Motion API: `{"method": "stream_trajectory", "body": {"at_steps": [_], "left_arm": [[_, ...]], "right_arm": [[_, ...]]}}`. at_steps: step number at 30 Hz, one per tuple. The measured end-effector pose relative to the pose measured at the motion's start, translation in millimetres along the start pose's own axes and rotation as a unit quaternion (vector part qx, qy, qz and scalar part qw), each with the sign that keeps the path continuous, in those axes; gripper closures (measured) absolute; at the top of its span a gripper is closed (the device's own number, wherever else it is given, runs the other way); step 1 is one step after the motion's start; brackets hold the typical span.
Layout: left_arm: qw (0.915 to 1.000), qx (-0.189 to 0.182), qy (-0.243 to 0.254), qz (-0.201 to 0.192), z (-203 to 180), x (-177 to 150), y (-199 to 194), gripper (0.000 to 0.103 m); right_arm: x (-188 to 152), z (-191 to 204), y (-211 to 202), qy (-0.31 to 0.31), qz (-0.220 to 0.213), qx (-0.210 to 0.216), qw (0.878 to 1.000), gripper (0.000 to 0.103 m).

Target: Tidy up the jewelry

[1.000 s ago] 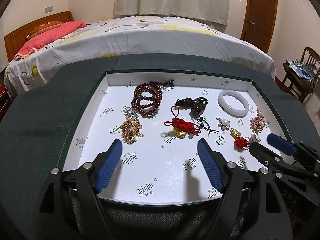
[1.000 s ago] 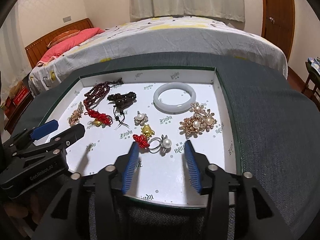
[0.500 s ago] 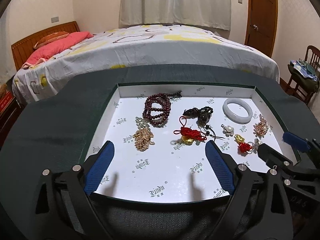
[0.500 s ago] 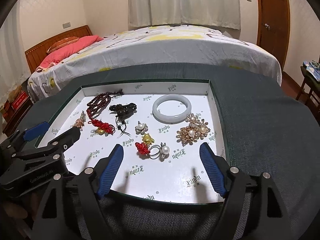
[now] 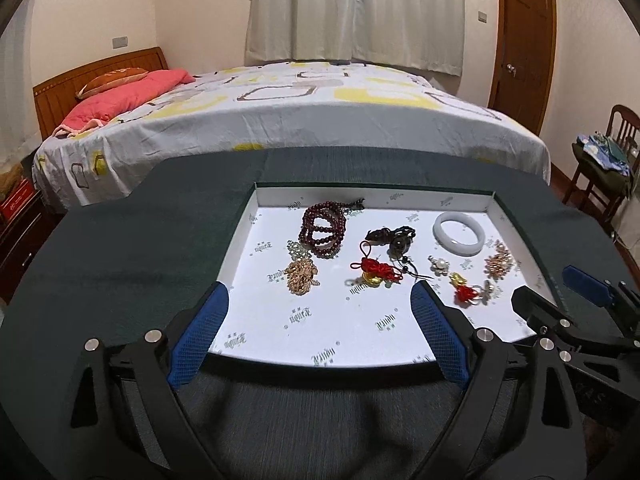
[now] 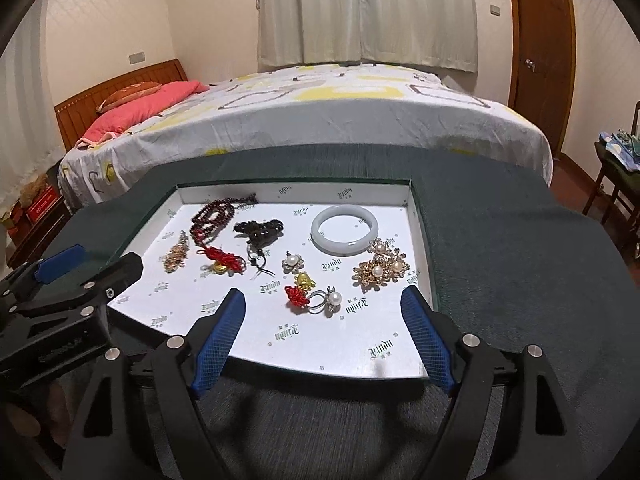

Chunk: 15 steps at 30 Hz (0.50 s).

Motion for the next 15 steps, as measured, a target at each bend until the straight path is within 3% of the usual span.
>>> {"method": "stream_trajectory", "body": {"at_steps": [15], "left_arm": [[0.999, 0.009, -0.017, -0.04, 16, -6, -102, 0.012]], "right_arm": [[-3, 9, -91, -0.014, -0.042, 0.004, 0.999, 0.025]]}}
Point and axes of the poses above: each gripper's, at about its wrist camera, not at the fingertips, and y roughly the way its jaws point, z to its left, x to its top, the point moved 2 cm from there along y, roughly the way its jaws point, and after that the axes turned 4 degrees about -y, right-handed, at the moved point
